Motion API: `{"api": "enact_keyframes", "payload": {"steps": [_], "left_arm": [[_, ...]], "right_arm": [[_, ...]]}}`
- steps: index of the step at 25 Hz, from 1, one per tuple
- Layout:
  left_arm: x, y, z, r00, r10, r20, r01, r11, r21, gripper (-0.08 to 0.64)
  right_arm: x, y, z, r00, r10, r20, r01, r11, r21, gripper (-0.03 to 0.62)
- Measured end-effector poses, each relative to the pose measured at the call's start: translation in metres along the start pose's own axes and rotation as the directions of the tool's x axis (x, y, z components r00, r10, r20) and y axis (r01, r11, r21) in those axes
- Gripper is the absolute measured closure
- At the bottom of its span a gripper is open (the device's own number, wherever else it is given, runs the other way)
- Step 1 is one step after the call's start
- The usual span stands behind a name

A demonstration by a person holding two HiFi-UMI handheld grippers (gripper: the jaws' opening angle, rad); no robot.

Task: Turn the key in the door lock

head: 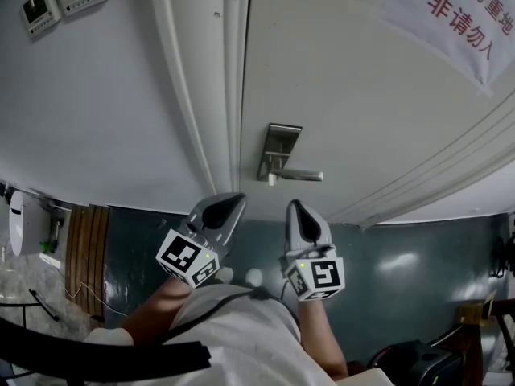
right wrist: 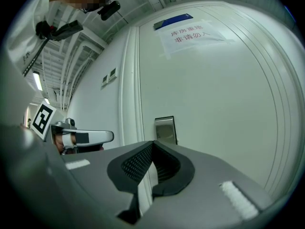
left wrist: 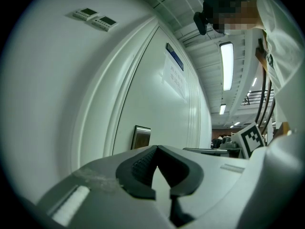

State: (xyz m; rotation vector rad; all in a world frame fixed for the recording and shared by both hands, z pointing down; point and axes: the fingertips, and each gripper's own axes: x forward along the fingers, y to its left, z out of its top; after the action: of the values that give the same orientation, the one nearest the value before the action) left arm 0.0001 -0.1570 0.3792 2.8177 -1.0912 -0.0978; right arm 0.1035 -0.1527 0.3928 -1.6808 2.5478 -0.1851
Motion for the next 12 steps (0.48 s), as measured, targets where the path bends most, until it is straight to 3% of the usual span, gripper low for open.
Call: {"api": "enact_keyframes", "payload": {"steps": [12], "left_arm": [[-0.0079,0.0015,-0.0043,1.000,-0.008,-0.006,0.008,1.000,-0.004,0.555]], "right_arm": [[0.0003,0.0071,-0.0082,1.000,-0.009,-0.025,0.008,1.000,-0.020,0.584]]}}
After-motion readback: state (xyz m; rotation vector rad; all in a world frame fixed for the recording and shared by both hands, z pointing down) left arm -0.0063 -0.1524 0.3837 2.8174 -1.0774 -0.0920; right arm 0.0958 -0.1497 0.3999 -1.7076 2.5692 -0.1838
